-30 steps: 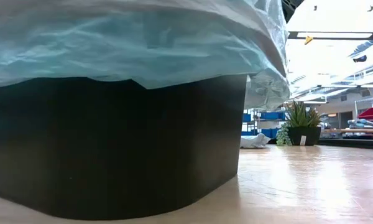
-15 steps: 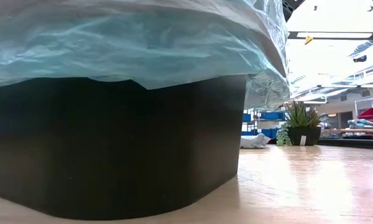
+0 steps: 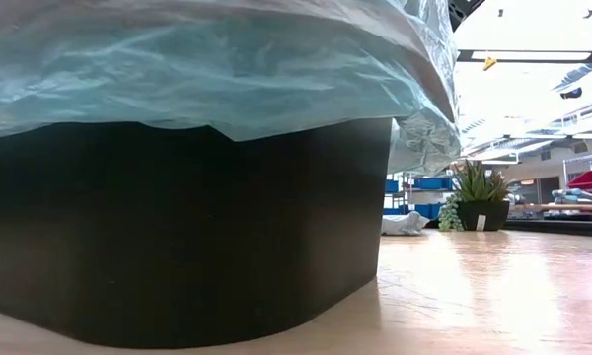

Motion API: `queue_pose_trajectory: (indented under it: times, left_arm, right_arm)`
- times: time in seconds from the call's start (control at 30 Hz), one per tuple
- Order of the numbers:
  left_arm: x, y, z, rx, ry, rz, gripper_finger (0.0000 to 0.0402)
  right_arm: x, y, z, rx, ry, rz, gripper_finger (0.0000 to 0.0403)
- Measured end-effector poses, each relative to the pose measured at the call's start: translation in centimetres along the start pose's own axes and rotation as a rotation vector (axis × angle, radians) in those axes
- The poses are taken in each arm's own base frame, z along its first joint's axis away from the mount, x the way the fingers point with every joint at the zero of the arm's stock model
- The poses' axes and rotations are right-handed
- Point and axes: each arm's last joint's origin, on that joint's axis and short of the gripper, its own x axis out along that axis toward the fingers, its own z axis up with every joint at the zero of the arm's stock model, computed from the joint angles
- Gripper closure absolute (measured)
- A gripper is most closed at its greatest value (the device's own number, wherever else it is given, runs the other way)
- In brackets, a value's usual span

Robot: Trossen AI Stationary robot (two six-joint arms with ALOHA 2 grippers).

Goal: Place trash/remove bag and relplace
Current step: Put the blue crumbled trash bag into the trash bin

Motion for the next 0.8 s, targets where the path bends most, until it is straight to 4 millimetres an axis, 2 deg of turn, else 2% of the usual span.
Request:
queue_pose_trajectory:
  times: [0.2,0.4,0.8]
  left_arm:
    - [0.0,0.0,-0.1,-0.011,0.0,0.008,0.027]
    - [0.0,0.1,0.0,-0.012,-0.013,0.024,0.027]
    - [-0.2,-0.1,-0.2,-0.049,-0.026,0.02,0.027]
  right_arm:
    - [0.1,-0.3,-0.8,0.024,0.036,0.07,0.0165]
    - [1.8,-0.3,-2.4,0.035,0.073,0.099,0.0175]
    - [2.4,-0.4,-2.7,0.071,0.067,0.117,0.0248]
